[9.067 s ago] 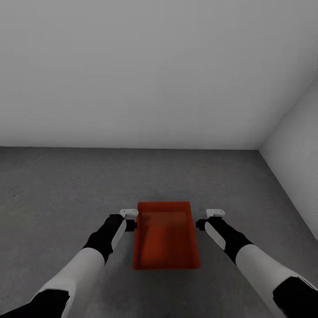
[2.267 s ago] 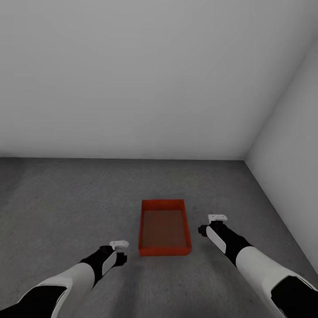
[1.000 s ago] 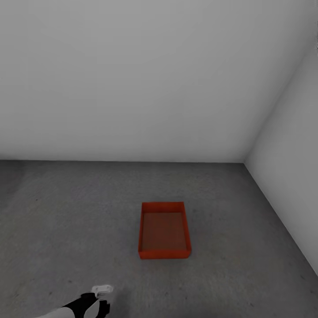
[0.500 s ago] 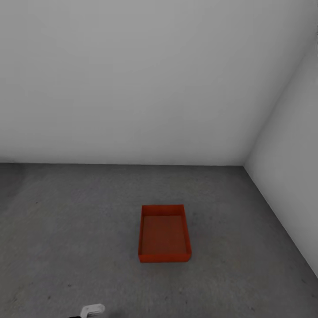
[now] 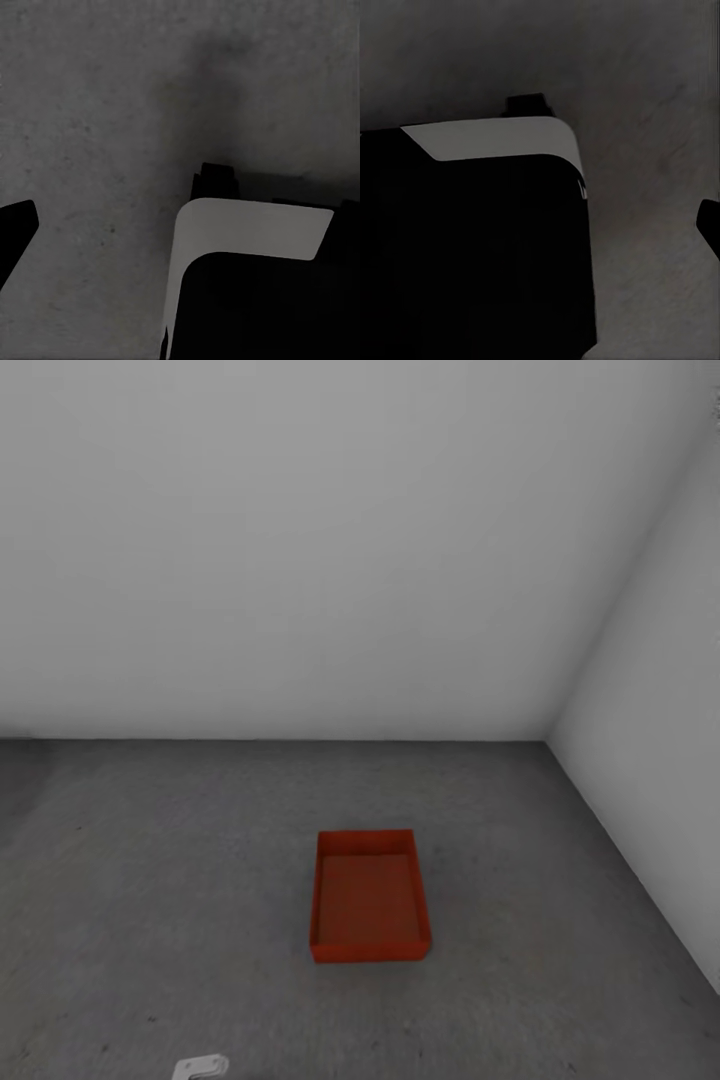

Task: Move the two storage containers from the living room to the garage. In the garage, place one container on the floor and stack the other container on top of it (either order is fine).

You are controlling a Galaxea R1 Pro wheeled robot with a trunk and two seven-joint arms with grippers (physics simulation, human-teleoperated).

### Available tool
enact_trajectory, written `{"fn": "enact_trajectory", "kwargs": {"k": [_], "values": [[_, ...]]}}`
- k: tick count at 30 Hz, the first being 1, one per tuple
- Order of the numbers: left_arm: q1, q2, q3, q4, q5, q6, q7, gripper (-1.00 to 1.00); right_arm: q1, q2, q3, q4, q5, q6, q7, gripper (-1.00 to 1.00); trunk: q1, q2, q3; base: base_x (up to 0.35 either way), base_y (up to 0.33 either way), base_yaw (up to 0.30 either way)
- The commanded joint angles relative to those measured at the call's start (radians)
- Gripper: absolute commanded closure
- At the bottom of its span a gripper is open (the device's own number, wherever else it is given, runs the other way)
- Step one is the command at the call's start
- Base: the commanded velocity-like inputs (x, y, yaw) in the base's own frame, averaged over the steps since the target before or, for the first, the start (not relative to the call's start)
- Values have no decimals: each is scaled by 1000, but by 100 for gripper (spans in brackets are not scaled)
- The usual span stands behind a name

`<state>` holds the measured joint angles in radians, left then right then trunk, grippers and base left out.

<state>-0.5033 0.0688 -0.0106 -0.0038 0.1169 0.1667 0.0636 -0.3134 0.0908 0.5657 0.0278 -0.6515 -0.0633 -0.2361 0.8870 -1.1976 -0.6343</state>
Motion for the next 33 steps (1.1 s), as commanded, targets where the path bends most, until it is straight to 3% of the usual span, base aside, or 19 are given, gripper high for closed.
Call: {"fn": "enact_trajectory", "kwargs": {"k": [1, 10, 15, 16, 20, 22, 33], "values": [[0, 0, -2, -1, 10, 4, 2, -100, -1, -3, 8, 3, -10, -5, 1, -100, 0, 0, 1, 0, 0, -79], [2, 0, -2, 0, 10, 2, 1, -100, 4, -47, 8, 3, -11, -6, 105, -100, 0, 0, 15, 0, 0, -92], [3, 0, -2, 1, 10, 2, 0, -100, 18, -55, 8, 3, -6, -6, 121, -100, 0, 0, 23, 0, 0, -108], [3, 0, -2, 1, 10, 2, 0, -100, 21, -55, 8, 3, -1, -6, 121, -100, 0, 0, 25, 0, 0, -110], [6, 1, -2, 1, 11, 1, -1, -100, 31, -55, 8, 3, 95, -19, 127, -100, 0, 0, 31, 0, 0, -113], [16, 1, -2, 0, 11, 0, -1, -100, 32, -56, 8, 3, 116, -30, 128, -100, 0, 0, 34, 0, 0, -115], [26, 22, -2, -1, 12, -7, -1, -100, 33, -56, 7, 3, 125, -36, 129, -100, 0, 0, 51, 0, 0, -116]]}}
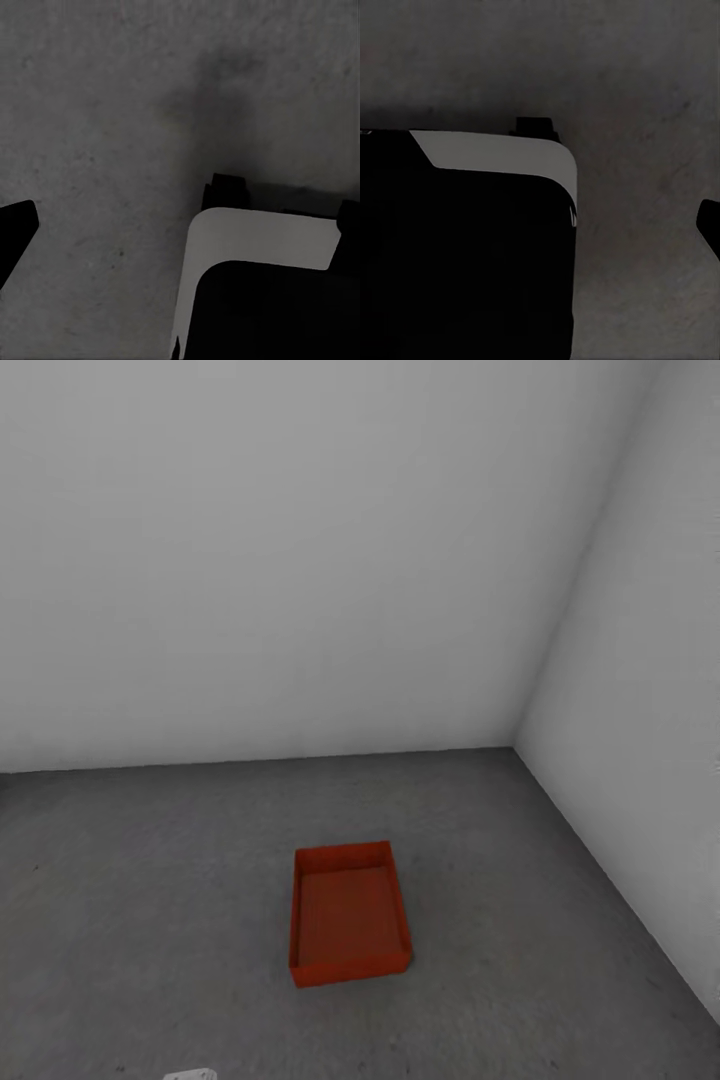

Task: Move the two storage containers from the living room to the garage. In the garage, place one container on the floor and stack the other container on top of it (either order is fine).

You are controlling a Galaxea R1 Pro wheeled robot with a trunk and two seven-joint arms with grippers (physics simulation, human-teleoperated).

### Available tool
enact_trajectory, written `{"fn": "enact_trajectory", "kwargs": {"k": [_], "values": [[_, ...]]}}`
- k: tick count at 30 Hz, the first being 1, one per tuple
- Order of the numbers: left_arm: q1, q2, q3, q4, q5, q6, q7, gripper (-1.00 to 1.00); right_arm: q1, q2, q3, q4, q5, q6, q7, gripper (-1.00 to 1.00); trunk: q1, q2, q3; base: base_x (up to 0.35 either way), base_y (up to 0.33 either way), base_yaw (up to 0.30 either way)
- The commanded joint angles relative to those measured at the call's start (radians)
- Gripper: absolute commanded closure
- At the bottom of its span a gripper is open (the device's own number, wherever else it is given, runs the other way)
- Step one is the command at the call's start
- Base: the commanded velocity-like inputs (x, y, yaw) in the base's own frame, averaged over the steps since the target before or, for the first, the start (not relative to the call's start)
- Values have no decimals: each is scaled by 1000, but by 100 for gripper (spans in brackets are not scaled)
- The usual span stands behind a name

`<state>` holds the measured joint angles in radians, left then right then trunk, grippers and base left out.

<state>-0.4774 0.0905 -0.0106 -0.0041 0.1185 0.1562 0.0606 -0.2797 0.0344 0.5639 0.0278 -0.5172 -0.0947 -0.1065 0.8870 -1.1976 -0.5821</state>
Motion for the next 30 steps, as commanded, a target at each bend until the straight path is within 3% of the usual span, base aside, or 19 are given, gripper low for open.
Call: {"fn": "enact_trajectory", "kwargs": {"k": [1, 23, 30], "values": [[1, 1, -2, -1, 10, 3, 2, -100, -1, 1, 8, 3, -10, -5, -1, -100, 0, 0, 1, 0, 0, -116], [6, -3, -2, -1, 9, 1, 3, -100, -1, -1, 8, 3, -11, -3, -2, -100, 0, 0, 6, 0, 0, -13], [10, -3, -2, 1, 10, -31, 3, -100, -1, 1, 8, 3, -12, -5, -7, -100, 0, 0, 12, 0, 0, 0]]}}
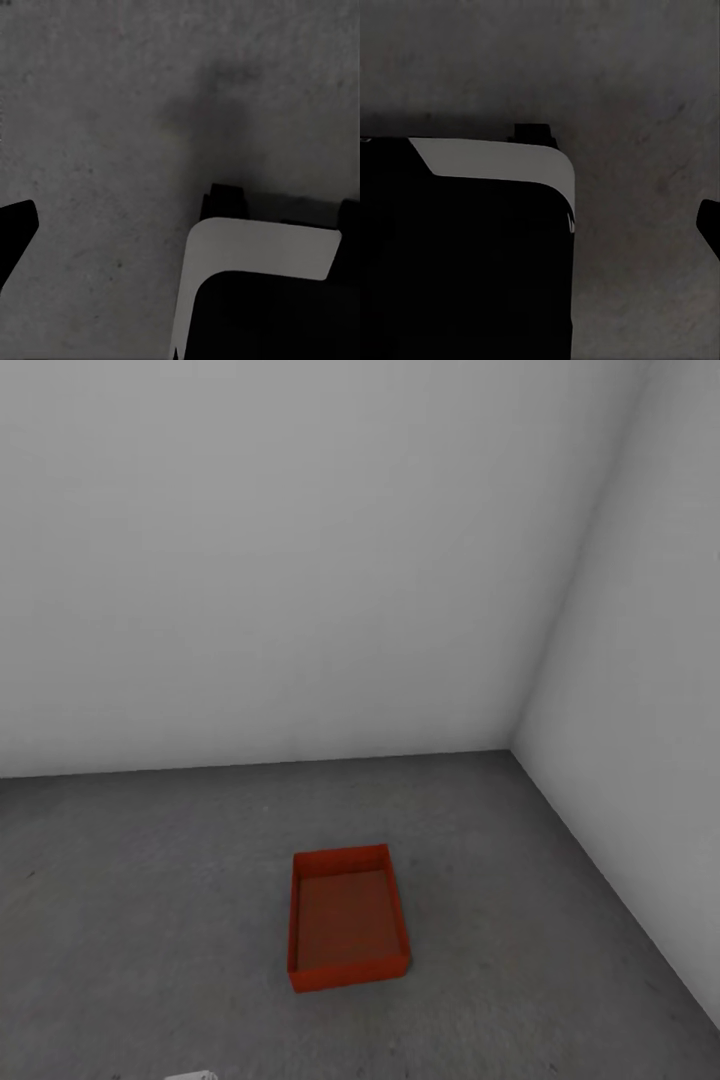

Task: Move the two storage containers from the living room to the garage. In the garage, place one container on the floor and stack the other container on top of it (either order is fine).

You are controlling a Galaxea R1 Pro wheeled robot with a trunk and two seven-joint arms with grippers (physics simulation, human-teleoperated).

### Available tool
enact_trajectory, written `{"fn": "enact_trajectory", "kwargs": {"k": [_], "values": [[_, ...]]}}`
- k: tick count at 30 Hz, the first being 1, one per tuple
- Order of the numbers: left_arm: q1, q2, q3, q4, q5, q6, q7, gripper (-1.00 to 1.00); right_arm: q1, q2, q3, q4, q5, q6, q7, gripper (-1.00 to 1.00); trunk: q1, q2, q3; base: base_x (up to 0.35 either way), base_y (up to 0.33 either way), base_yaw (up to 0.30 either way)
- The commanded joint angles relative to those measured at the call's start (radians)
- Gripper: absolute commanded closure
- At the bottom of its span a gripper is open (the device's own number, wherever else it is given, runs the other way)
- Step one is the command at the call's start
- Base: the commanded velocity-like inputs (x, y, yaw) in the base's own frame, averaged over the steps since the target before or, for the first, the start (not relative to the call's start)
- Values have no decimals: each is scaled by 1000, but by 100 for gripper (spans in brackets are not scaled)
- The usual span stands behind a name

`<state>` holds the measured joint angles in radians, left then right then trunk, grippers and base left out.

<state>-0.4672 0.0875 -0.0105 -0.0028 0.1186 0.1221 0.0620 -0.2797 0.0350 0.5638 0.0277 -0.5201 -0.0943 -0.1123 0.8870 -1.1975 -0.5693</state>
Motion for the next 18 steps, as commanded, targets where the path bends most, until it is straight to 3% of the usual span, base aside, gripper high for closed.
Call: {"fn": "enact_trajectory", "kwargs": {"k": [1, 18], "values": [[1, 0, -2, 0, 10, 1, 2, -100, -1, 0, 8, 3, -9, -5, -1, -100, 0, 0, 1, 0, 0, 0], [2, 0, -2, 0, 10, 1, 2, -100, -1, 0, 8, 3, -9, -4, 0, -100, 0, 0, 27, 0, 0, -64]]}}
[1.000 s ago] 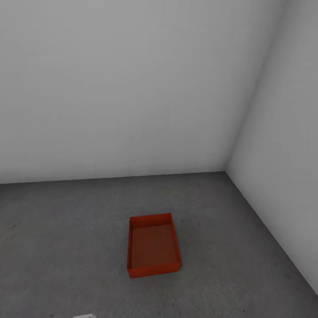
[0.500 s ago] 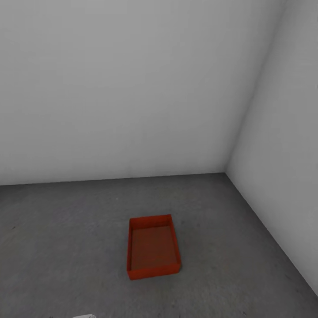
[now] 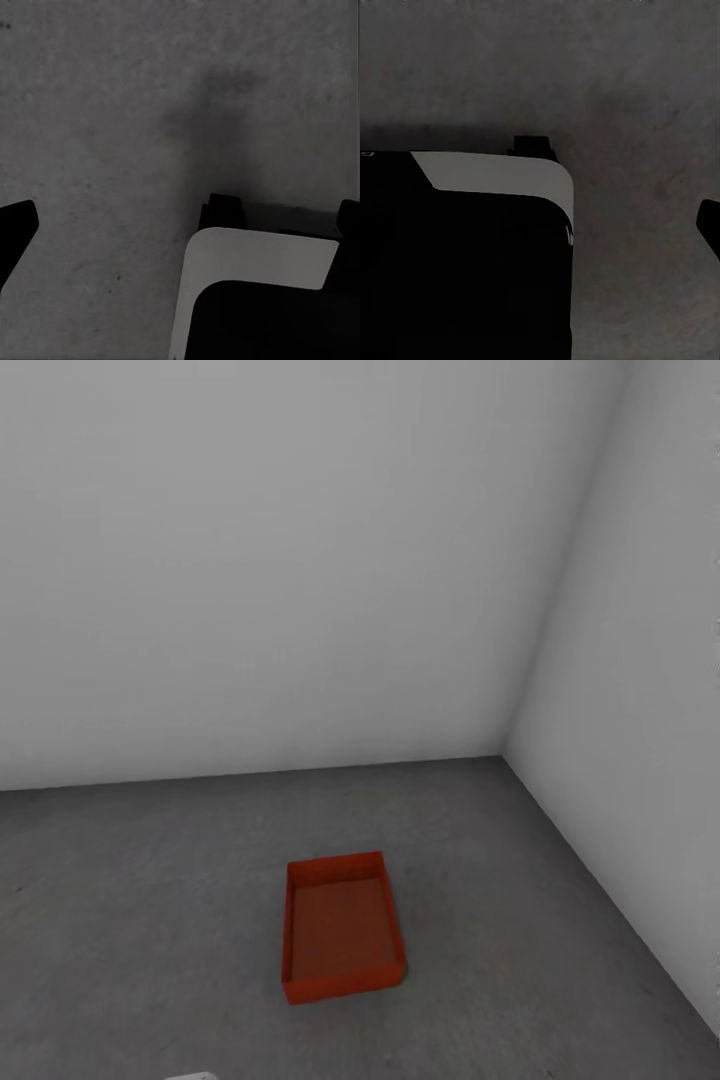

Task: Move the two storage containers from the living room to the garage. In the garage, place one container on the floor and stack the other container on top of it (either order is fine).

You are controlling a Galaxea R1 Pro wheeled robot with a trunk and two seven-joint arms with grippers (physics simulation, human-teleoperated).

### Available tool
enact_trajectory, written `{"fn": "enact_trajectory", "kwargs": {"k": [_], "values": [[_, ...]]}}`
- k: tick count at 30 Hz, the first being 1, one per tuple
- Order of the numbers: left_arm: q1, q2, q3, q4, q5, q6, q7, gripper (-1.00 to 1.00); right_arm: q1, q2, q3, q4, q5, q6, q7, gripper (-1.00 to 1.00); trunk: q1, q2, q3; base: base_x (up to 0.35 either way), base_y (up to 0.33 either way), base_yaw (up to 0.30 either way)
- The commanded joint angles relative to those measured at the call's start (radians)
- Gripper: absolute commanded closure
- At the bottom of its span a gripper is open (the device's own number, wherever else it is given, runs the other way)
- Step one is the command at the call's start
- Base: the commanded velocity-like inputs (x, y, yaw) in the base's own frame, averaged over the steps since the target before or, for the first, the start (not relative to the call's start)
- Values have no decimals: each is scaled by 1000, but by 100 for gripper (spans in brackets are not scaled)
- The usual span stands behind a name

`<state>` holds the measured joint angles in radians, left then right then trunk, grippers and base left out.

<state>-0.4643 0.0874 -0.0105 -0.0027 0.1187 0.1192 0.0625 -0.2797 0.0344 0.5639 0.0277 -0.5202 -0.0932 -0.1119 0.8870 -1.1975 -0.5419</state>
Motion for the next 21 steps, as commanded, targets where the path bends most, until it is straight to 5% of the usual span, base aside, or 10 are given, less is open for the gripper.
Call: {"fn": "enact_trajectory", "kwargs": {"k": [1, 21], "values": [[0, 0, -2, 0, 10, 4, 2, -100, -1, 1, 8, 3, -9, -5, -1, -100, 0, 0, 1, 0, 0, -79], [0, 0, -2, 0, 10, 4, 2, -100, -1, 1, 7, 3, -11, -3, 3, -100, 0, 0, 18, 0, 0, -123]]}}
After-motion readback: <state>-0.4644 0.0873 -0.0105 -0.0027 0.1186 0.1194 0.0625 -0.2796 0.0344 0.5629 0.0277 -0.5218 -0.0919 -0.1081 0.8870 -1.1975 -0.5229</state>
